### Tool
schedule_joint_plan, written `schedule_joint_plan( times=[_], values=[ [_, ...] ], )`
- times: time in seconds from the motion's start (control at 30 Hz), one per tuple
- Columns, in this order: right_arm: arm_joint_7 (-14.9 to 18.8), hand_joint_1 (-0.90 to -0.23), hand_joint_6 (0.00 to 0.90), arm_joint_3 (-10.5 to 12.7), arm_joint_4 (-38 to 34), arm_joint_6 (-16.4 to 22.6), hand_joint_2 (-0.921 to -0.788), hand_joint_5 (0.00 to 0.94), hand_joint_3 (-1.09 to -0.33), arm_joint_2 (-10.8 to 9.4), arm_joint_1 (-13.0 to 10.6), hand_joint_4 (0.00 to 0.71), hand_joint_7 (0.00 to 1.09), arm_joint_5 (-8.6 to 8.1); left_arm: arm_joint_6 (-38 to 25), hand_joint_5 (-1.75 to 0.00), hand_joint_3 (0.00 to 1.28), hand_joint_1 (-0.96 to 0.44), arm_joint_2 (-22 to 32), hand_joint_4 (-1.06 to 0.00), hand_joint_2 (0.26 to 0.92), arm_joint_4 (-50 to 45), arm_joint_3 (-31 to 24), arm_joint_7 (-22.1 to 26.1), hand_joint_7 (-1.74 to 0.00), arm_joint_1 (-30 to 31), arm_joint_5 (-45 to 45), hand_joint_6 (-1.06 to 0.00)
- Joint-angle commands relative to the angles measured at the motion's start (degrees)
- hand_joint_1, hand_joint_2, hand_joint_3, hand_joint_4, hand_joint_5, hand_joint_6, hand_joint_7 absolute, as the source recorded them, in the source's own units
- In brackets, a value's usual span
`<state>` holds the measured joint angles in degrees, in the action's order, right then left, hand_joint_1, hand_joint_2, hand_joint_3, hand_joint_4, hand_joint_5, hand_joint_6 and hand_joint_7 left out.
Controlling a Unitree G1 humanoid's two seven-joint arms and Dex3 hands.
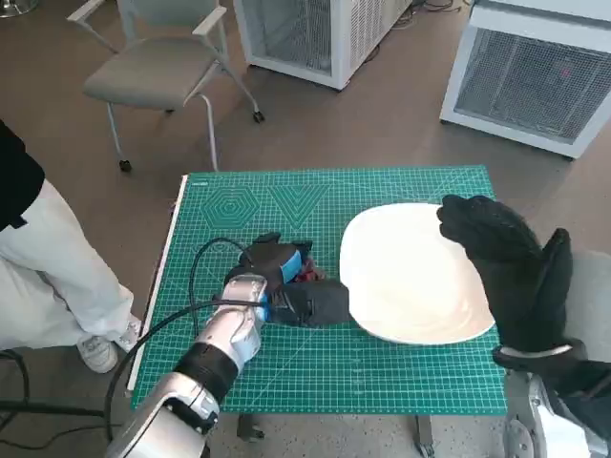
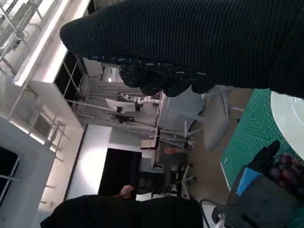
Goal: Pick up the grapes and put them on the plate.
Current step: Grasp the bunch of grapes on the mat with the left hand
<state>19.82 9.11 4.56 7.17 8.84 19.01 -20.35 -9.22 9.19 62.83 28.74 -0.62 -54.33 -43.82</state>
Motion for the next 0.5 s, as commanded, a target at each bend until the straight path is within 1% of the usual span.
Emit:
schedule_joint_plan(
  times=[0.03, 0.07, 0.13, 0.2, 0.3, 0.5],
  values=[
    [-0.39, -0.332, 0.238, 0.26, -0.02, -1.03, -0.921, 0.837, -0.600, 0.34, -1.48, 0.450, 0.99, -0.04, 1.72, -1.27, 0.24, 0.11, 0.20, -0.45, 0.916, 1.34, 0.32, -3.48, -0.85, 1.68, 0.80, -0.52],
    [-0.37, -0.332, 0.238, 0.30, -0.04, -1.05, -0.921, 0.837, -0.600, 0.35, -1.47, 0.450, 0.99, -0.07, 1.97, -1.33, 0.24, 0.08, 0.29, -0.44, 0.918, 1.24, 0.31, -3.78, -0.99, 1.85, 0.89, -0.51],
    [-0.34, -0.332, 0.238, 0.36, -0.09, -1.11, -0.921, 0.838, -0.600, 0.38, -1.44, 0.450, 0.99, -0.13, 2.34, -1.44, 0.24, 0.04, 0.54, -0.44, 0.918, 0.75, 0.27, -3.95, -1.09, 2.21, 1.11, -0.52],
    [-0.31, -0.332, 0.238, 0.37, -0.09, -1.14, -0.921, 0.838, -0.600, 0.38, -1.42, 0.450, 0.99, -0.16, 2.55, -1.53, 0.24, 0.02, 0.87, -0.43, 0.914, 0.06, 0.22, -3.52, -1.06, 2.45, 1.40, -0.55],
    [-0.32, -0.332, 0.238, 0.33, -0.09, -1.14, -0.921, 0.838, -0.600, 0.34, -1.40, 0.450, 0.99, -0.12, 2.67, -1.58, 0.24, 0.01, 1.44, -0.42, 0.908, -1.04, 0.15, -2.21, -1.04, 2.62, 1.95, -0.60],
    [-0.25, -0.332, 0.238, 0.28, -0.59, -0.97, -0.921, 0.839, -0.601, 0.21, -1.21, 0.449, 0.99, -0.06, 2.60, -1.60, 0.22, 0.01, 2.40, -0.43, 0.917, -3.01, 0.26, -0.45, -1.03, 2.95, 2.49, -0.60]
  ],
)
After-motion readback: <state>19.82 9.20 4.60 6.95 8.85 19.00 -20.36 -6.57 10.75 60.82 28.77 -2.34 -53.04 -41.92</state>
